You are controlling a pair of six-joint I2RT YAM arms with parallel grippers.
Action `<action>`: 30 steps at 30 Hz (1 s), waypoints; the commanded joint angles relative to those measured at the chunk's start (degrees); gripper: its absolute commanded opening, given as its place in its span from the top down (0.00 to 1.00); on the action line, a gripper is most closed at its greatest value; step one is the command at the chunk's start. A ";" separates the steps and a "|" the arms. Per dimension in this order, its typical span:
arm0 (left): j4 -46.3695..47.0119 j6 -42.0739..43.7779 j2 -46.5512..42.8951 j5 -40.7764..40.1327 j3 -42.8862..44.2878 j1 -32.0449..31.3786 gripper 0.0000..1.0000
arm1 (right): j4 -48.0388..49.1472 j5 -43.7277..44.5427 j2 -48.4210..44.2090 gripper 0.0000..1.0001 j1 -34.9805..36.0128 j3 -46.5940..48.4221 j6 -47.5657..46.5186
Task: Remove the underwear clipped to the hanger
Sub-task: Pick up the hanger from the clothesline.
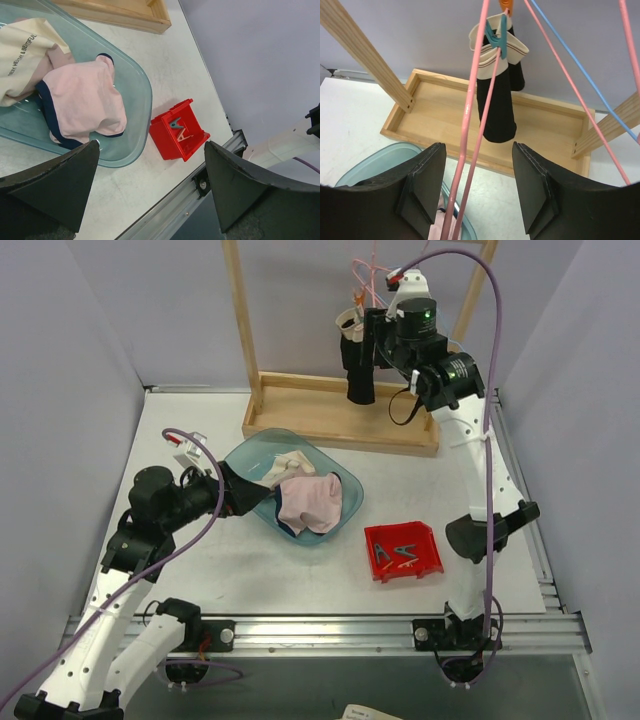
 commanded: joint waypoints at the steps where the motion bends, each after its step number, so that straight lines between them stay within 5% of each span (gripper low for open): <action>1: 2.62 0.76 -0.08 0.70 0.23 0.45 0.05 | 1.50 -0.44 -2.29 0.45 1.95 -0.35 -0.13; 12: 2.44 0.93 -0.08 0.61 0.05 0.45 0.05 | -2.55 3.77 0.96 0.55 4.77 3.34 -0.30; 21: 2.18 1.11 -0.25 0.52 -0.04 0.53 0.05 | -6.24 7.63 3.43 1.00 4.77 5.72 -0.91; 30: 2.97 0.67 0.01 0.96 -0.21 0.62 0.05 | -6.24 7.82 1.76 1.00 4.24 3.87 -1.44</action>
